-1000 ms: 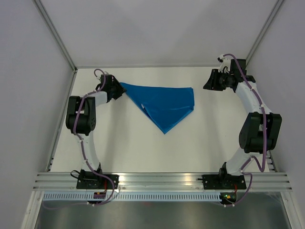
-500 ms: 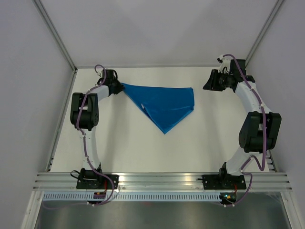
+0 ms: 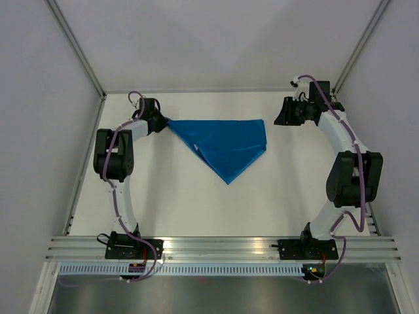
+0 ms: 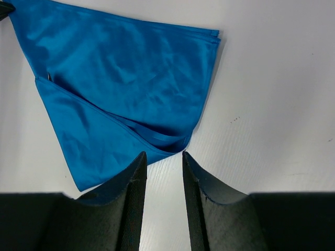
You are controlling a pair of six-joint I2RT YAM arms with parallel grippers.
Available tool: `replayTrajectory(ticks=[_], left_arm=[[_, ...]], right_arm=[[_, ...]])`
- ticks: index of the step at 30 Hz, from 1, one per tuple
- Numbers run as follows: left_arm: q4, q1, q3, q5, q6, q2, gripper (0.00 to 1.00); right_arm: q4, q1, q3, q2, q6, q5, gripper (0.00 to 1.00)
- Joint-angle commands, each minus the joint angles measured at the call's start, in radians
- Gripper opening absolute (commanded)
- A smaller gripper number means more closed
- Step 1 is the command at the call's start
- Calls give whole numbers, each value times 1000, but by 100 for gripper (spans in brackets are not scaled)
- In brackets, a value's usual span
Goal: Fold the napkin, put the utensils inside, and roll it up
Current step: Fold the napkin
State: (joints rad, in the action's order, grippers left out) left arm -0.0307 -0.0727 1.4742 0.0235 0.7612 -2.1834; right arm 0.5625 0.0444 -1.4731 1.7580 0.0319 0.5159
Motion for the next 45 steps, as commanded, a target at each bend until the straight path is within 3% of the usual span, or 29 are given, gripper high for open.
replayTrajectory(ticks=[1,7,10,15,20,23,30,39,45], left_arm=[[89,13,-46,-19,-10,134,2],[259,22,-172,24,-83,229,2],[392,19,-221,154,-134,257,2],[564,8,-264,488,-210,260,2],[526,-54,-268,694,-345,269,2],[451,-105,-265,743,-454,283,2],[290,-191,-285,750,-661,329,2],[92,-314,-295,596,-873,378,2],[37,-377,-299,498,-934,382,2]], right_arm=[[39,-37,-46,17,-50,-25,39],[91,-144,-65,29,-105,-80,39],[108,-202,-62,38,-119,-106,39],[114,-252,-62,57,-116,-120,39],[128,-255,-66,66,-121,-129,39],[129,-256,-64,64,-121,-131,39],[135,-259,-52,49,-127,-142,39],[137,-261,-33,32,-130,-149,39],[139,-261,-26,23,-133,-154,39]])
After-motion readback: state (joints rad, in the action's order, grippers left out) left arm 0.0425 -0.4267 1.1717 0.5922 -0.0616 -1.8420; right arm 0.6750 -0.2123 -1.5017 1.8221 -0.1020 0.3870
